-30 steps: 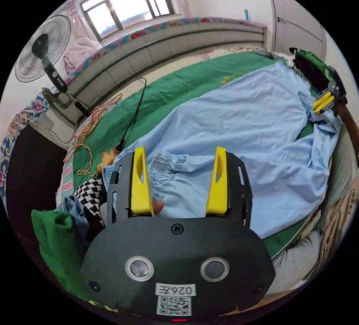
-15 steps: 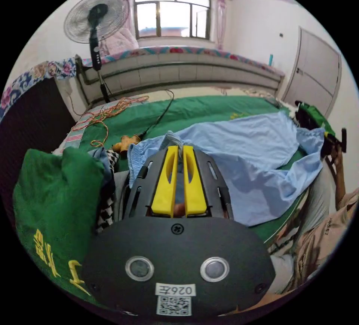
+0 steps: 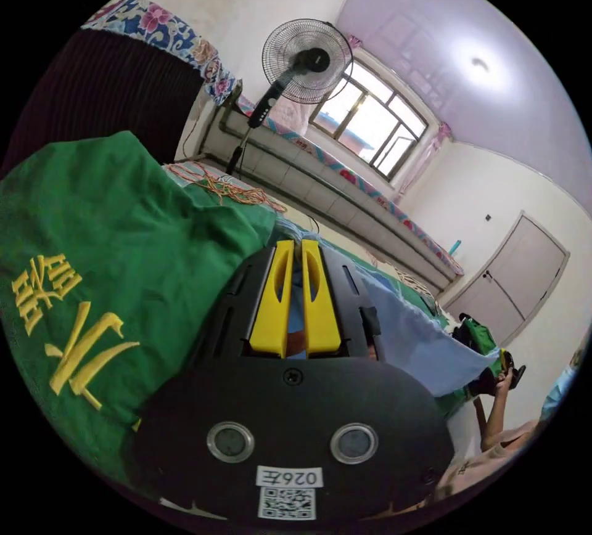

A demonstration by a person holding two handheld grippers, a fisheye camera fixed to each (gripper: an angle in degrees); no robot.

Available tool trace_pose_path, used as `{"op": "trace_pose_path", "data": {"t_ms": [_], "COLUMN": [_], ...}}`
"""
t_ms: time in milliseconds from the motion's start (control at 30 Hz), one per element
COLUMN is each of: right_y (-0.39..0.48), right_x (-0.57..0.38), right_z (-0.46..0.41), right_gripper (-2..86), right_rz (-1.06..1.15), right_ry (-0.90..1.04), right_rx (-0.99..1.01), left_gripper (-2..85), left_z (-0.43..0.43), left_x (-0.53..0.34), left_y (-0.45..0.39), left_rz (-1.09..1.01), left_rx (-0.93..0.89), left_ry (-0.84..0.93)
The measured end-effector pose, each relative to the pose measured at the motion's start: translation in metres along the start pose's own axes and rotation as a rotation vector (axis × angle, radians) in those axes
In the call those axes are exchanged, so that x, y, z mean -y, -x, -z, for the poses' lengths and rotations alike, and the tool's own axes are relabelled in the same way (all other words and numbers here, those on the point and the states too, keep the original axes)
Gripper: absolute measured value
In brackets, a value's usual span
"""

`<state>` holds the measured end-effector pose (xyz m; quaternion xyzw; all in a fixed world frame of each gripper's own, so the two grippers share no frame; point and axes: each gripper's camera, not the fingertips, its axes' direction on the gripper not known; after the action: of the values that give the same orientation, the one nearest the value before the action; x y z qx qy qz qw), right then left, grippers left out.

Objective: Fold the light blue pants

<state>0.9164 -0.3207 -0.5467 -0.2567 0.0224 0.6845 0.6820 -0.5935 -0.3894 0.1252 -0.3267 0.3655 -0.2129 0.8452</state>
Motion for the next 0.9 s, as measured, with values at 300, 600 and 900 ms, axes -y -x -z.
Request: {"op": "trace_pose_path", "data": {"t_ms": [300,600,900], "right_y": [0.051,0.02,0.009], "right_x": [0.06,0.057,0.031], "right_z": [-0.207,-0.402,-0.355], "right_gripper": [-1.1,3.9,5.8], "right_rz": [0.332,0.39,0.281], "right_ry": [0.299,0.604,0.636], "right_rx": [-0.541,-0.821,-0.588], "left_gripper": [1.1,5.8,3.6], "left_z": [-0.098,-0.22,-0.233], "left_x": [0.041,0.069,0.042], "left_y": [-0.017,-0.021,-0.086], "left_rz": [-0.014,0.005,-0.362], "left_rx": [0.229,0.44,0.146], "left_ry": [0.153,0.345,0.445]}}
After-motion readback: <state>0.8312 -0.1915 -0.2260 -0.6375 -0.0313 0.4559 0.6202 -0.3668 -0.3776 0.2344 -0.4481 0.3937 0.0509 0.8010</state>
